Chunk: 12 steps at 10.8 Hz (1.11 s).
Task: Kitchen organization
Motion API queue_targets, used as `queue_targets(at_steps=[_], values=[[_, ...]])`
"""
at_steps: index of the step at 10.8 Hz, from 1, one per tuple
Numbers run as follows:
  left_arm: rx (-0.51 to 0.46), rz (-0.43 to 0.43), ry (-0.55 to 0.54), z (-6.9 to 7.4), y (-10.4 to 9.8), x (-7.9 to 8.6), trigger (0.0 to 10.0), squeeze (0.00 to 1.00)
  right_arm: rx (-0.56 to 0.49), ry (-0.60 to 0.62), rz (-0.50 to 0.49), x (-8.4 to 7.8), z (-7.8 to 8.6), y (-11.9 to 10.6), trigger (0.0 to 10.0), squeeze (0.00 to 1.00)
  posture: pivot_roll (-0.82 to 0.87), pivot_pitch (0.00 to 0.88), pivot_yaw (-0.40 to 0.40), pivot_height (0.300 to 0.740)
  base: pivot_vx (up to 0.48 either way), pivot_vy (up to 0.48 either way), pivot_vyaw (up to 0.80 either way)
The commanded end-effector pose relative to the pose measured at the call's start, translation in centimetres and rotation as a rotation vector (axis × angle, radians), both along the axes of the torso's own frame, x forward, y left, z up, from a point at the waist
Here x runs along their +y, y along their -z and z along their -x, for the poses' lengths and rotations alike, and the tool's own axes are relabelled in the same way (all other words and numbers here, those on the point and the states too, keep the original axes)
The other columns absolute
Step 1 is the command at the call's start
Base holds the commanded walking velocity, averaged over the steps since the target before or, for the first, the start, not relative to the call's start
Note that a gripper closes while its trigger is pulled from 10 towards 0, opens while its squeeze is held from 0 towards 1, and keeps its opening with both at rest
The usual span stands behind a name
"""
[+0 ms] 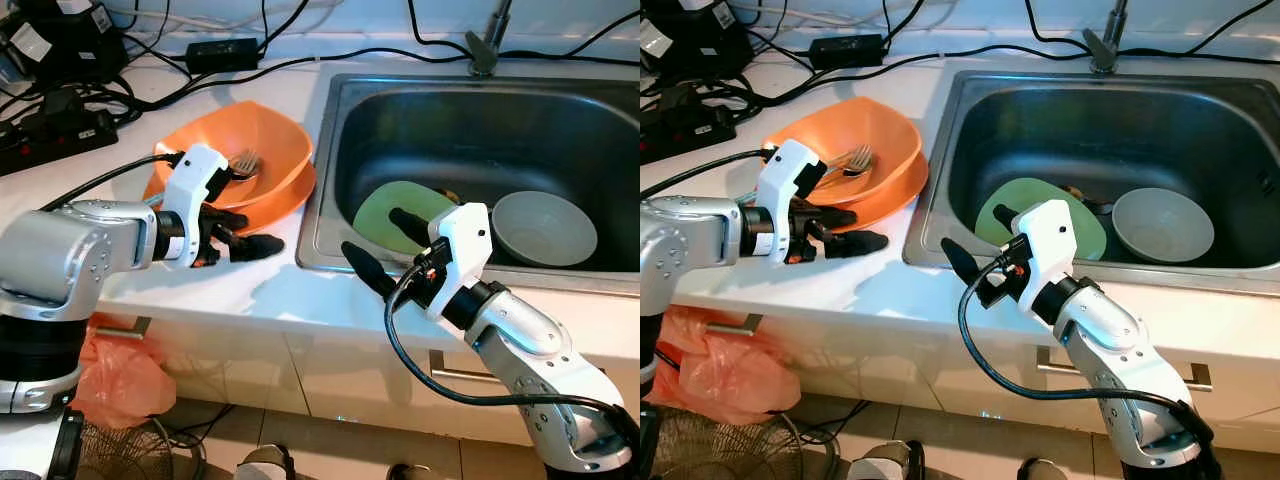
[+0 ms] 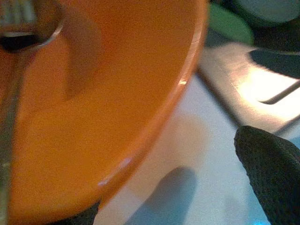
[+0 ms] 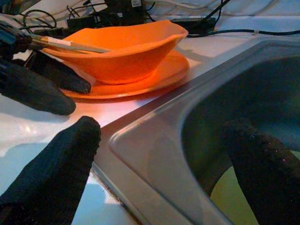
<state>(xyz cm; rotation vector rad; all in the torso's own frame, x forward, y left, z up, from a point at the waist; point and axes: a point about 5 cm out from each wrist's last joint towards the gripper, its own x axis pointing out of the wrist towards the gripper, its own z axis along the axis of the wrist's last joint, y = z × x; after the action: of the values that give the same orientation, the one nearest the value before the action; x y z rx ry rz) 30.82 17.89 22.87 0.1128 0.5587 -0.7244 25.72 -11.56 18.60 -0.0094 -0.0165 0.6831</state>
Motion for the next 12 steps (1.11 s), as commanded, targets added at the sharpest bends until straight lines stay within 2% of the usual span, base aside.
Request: queue_targets(at_steps=[1,3,5,9,11,12], values=[[-0.029,-0.041,-0.018,-0.3,-0.3,0.4,10.0,0.00,-0.026,-0.009,0.001,0.1,-0.2,-0.3,10.0,0.00,0.14,0.100,0.079,0.740,0.000,0.000,0.00],[-0.061,-0.067,0.015,-0.1,-1.5,0.5,10.0,0.00,-0.042,-0.003,0.004,0.0,-0.7,-0.4,10.0,0.00,0.14,0.073,0.076,0.740,0.000,0.000,0.00],[-0.126,-0.039,0.045,-0.1,-2.7,-0.1,10.0,0.00,-0.054,-0.001,0.004,-0.1,-1.2,-0.5,10.0,0.00,0.15,0.057,0.072,0.740,0.000,0.000,0.00],[-0.158,-0.017,0.122,0.5,-4.8,-0.5,10.0,0.00,-0.074,-0.002,0.008,-0.2,-1.9,-0.6,10.0,0.00,0.16,0.029,0.064,0.740,0.000,0.000,0.00],[-0.172,-0.007,0.246,1.9,-5.9,-1.2,10.0,0.00,-0.083,-0.003,0.012,-0.3,-2.4,-0.7,10.0,0.00,0.16,0.012,0.052,0.740,0.000,0.000,0.00],[-0.206,0.035,0.283,2.3,-6.6,-1.7,10.0,0.00,-0.087,-0.006,0.014,-0.4,-2.6,-0.7,10.0,0.00,0.16,0.007,0.049,0.740,0.000,0.000,0.00]])
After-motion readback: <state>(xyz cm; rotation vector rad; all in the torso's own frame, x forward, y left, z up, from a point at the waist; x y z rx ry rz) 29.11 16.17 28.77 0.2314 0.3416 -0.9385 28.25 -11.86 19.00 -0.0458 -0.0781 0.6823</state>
